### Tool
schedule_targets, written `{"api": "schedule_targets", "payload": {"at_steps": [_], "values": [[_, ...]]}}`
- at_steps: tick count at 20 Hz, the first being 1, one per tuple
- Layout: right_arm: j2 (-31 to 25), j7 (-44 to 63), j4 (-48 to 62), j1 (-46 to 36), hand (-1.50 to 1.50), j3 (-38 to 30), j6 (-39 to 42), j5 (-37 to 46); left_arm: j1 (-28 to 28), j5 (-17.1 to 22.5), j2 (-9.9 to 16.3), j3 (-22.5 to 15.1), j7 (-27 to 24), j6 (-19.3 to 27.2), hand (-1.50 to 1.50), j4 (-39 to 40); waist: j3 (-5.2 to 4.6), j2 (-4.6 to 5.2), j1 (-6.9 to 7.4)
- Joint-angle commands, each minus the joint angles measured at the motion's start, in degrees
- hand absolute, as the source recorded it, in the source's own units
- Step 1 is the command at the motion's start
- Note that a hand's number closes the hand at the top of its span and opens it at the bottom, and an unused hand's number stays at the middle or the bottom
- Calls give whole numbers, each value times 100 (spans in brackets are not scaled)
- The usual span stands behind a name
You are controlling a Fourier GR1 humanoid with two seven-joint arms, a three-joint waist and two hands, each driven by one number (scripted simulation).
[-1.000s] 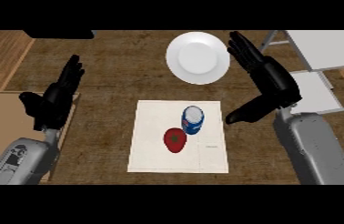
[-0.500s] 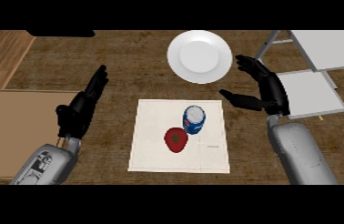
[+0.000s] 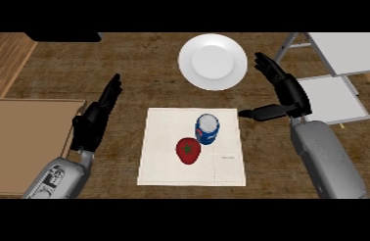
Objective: Pick the can from the placemat and place it in the tiered shelf
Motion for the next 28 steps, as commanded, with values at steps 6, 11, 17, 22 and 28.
{"api": "schedule_targets", "payload": {"at_steps": [6,11,17,22,28], "values": [[-558,2027,-1377,-596,-150,745,877,386,234,-180,-225,116,-331,22,0,363,-15,-51,-145],[-717,2947,-1930,-782,-150,1490,1313,924,346,-141,117,217,-81,-182,0,-83,-15,-73,-112],[-739,4338,-2600,-1194,-150,2187,1847,1420,257,-196,-94,133,282,-71,0,-340,-9,-70,-88],[-685,5019,-3424,-713,-150,2206,2193,1536,324,-379,-56,236,353,-204,0,-593,-3,-42,-64],[-311,5709,-4292,-357,-150,2033,2483,1774,301,-413,-293,585,116,-595,0,-180,-4,-27,-60]]}}
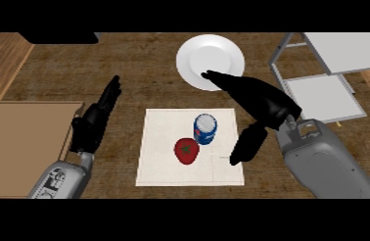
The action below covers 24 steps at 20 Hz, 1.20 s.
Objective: Pick the can from the placemat and place it in the tiered shelf
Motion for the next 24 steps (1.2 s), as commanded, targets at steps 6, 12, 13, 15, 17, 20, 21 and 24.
{"api": "schedule_targets", "payload": {"at_steps": [6,12,13,15,17,20,21,24], "values": [[682,218,-169,187,-150,-82,109,914,-3,-371,-368,307,-226,-227,0,327,1,17,22],[1155,380,-160,234,-150,-153,314,1289,231,-473,-395,467,27,-499,0,-76,2,13,37],[1023,-35,-201,605,-150,-155,278,1418,335,-681,-628,319,90,-276,0,-178,3,13,32],[1277,-196,425,214,-150,-242,146,1605,197,-583,-424,606,-22,-534,0,-113,2,19,48],[1351,-233,422,353,-150,-231,142,1738,259,-665,-411,586,371,-539,0,-505,3,15,53],[1347,-305,304,410,-150,-505,394,1763,286,-734,-571,681,188,-651,0,-356,3,15,40],[1168,-213,-4,740,-150,-365,369,1851,163,-636,-348,777,663,-726,0,-758,4,9,35],[1609,-83,37,725,-150,-191,385,2092,145,-853,-688,859,-82,-700,0,112,2,16,25]]}}
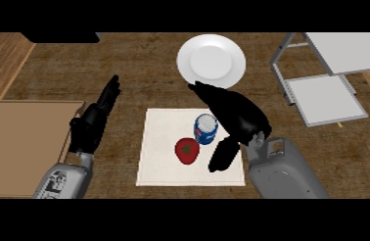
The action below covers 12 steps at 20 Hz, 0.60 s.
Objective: Pick the can from the placemat and place it in the tiered shelf
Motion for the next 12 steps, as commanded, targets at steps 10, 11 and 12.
{"api": "schedule_targets", "payload": {"at_steps": [10,11,12], "values": [[290,-366,480,229,-150,31,37,849,301,-325,-174,252,-115,-245,0,-195,0,0,10],[336,-237,467,80,-150,12,250,837,82,-370,-279,277,-189,-210,0,145,-1,2,1],[89,-594,556,183,-150,-135,192,863,446,-219,-107,260,41,-457,0,-439,0,-1,16]]}}
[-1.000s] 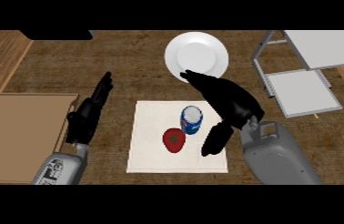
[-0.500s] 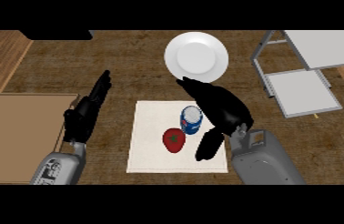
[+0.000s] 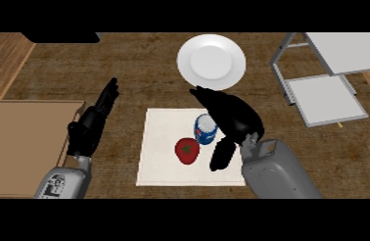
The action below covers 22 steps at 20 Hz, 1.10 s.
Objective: Pick the can from the placemat and place it in the tiered shelf
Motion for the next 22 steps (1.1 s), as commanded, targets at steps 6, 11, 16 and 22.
{"api": "schedule_targets", "payload": {"at_steps": [6,11,16,22], "values": [[-20,-952,922,68,-150,-153,-481,635,-175,-27,-37,296,50,-239,0,3,1,5,5],[213,-588,1224,-310,-150,-160,-491,719,213,-360,-376,4,-23,-6,0,-239,1,2,15],[212,-706,913,20,-150,-187,-275,820,-284,-301,-408,294,-93,-187,0,415,0,1,-14],[186,-1348,1391,521,-150,95,-918,1196,226,-360,-255,240,34,-350,0,-315,1,0,12]]}}
